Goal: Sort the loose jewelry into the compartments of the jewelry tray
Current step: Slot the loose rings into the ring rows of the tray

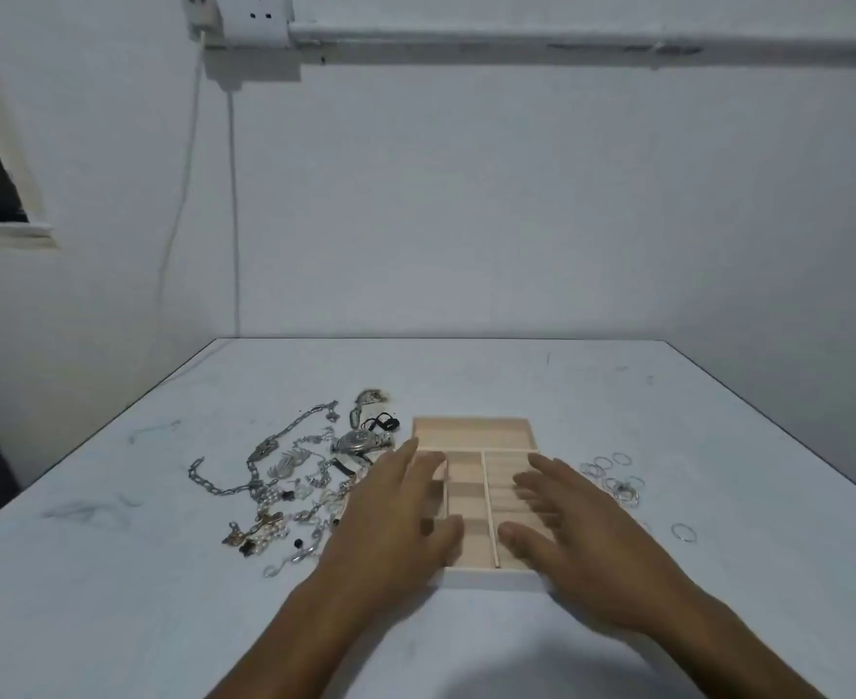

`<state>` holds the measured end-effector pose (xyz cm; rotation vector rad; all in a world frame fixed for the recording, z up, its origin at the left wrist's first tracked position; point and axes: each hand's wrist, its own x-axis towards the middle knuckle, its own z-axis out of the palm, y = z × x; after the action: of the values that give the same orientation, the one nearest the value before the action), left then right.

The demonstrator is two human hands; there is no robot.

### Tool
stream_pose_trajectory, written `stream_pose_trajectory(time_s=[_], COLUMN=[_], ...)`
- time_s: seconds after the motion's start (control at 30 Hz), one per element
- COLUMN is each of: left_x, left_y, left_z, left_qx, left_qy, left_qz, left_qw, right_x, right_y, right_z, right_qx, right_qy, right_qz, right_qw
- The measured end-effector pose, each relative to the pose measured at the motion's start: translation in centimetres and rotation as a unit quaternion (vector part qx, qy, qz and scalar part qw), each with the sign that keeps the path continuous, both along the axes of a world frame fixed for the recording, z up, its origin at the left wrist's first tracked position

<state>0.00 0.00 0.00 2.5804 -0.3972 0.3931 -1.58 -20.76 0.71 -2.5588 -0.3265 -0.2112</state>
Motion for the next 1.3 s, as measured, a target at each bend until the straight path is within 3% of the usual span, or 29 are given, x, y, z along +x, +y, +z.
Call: stream_pose_trajectory(time_s=[0.1, 0.23, 0.33, 0.57, 0.7, 1.3], left_x=[0.0, 0.8, 0.3, -0.3, -0.2, -4.5], left_y=[0.4, 1.0, 1.2, 2.1, 2.3, 1.6], left_z=[-0.8, -3.0, -2.9, -2.3, -2.3, -1.0], left_qx=[-0.009, 0.102, 0.005, -0.032, -0.034, -0.045], left_qy=[0.009, 0.012, 0.058, 0.024, -0.017, 0.035], left_qz=[0.006, -0.007, 0.017, -0.01, -0.011, 0.041], left_qw=[1.0, 0.995, 0.998, 0.999, 0.999, 0.998], right_x=[-0.1, 0.0, 0.1, 0.3, 0.4, -1.5], right_y=[0.0, 0.0, -0.1, -0.1, -0.2, -1.0], right_z=[-0.9, -1.4, -1.6, -1.3, -1.5, -2.1], right_qx=[0.001, 0.008, 0.019, 0.04, 0.044, 0.084], right_qy=[0.04, 0.046, 0.028, -0.013, 0.004, -0.06], right_qz=[-0.008, -0.017, -0.03, -0.096, -0.1, -0.075], right_qw=[0.999, 0.999, 0.999, 0.994, 0.994, 0.992])
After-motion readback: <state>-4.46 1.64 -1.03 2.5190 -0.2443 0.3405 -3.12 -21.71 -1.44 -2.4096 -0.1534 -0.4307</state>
